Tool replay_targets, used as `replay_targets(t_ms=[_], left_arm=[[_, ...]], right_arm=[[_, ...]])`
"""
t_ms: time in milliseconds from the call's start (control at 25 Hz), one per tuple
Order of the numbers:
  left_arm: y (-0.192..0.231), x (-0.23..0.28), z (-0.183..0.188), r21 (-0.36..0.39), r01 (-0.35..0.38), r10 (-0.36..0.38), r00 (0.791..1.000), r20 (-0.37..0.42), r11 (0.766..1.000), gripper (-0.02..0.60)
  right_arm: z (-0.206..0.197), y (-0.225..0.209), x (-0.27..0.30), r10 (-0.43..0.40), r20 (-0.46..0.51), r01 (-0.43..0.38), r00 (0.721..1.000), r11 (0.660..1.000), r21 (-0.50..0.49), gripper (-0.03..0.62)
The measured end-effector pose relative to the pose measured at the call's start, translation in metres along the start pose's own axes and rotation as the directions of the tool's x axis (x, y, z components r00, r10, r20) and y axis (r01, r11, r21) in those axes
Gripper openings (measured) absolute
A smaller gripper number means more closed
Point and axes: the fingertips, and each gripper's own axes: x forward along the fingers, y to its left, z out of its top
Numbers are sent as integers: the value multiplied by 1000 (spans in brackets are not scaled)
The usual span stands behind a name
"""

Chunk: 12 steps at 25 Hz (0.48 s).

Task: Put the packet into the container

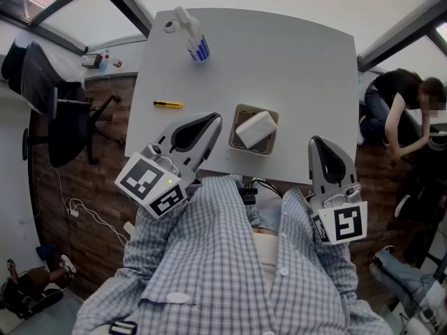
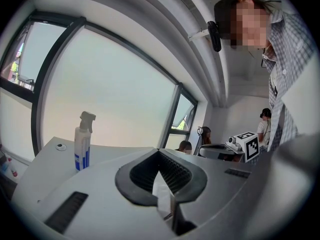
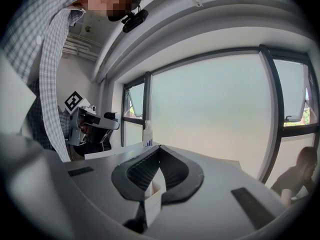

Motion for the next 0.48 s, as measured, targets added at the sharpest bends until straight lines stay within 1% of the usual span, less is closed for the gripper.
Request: replay_targets(t_ms=[320,480], left_arm=[[-4,1,-1,6,8,-8,1000,-6,1000,8],[-4,-1,-5,13,14,-14,1000,-15,1000,8]], right_arm=[[0,1,-2,5,0,-5,1000,1000,-2,12],[-2,7,-1,21,-1,-21,1000,1000,-9,12]])
